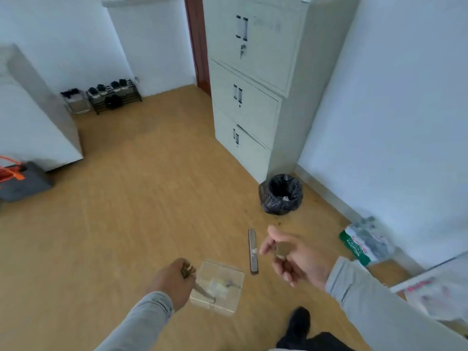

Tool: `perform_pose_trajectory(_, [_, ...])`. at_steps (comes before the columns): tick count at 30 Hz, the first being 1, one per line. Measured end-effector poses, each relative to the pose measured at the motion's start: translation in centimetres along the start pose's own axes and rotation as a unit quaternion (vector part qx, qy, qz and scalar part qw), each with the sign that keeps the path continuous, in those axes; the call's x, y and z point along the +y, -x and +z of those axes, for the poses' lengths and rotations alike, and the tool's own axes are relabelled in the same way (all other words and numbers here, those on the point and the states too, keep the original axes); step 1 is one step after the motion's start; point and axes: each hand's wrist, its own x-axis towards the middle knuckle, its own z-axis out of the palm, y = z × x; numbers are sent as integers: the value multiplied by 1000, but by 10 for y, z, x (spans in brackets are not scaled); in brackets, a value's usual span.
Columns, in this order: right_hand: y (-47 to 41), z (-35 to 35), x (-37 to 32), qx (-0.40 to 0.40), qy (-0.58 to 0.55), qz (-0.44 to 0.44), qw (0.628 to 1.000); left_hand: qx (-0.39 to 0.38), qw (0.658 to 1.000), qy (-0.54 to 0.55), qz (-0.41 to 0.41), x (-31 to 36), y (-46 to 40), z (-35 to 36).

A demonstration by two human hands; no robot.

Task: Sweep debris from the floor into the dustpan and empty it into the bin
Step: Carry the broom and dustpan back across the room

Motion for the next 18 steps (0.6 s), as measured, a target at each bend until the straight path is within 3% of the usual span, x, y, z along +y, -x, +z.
perform_pose_trajectory(4, [8, -63, 10, 77, -70, -45, 994, -50, 997, -23, 52, 85, -26, 38])
perform_pose_trajectory(10, [32, -182, 13, 81, -82, -118, 986, -118, 989, -19, 93, 223, -55, 105])
perform_pose_trajectory(13, [42, -243, 10, 100, -42, -114, 988, -141, 982, -29, 120, 284, -69, 135])
perform_pose_trajectory(18, [50, -323, 5, 221, 126, -62, 965, -156, 974, -42, 157, 359, -79, 171])
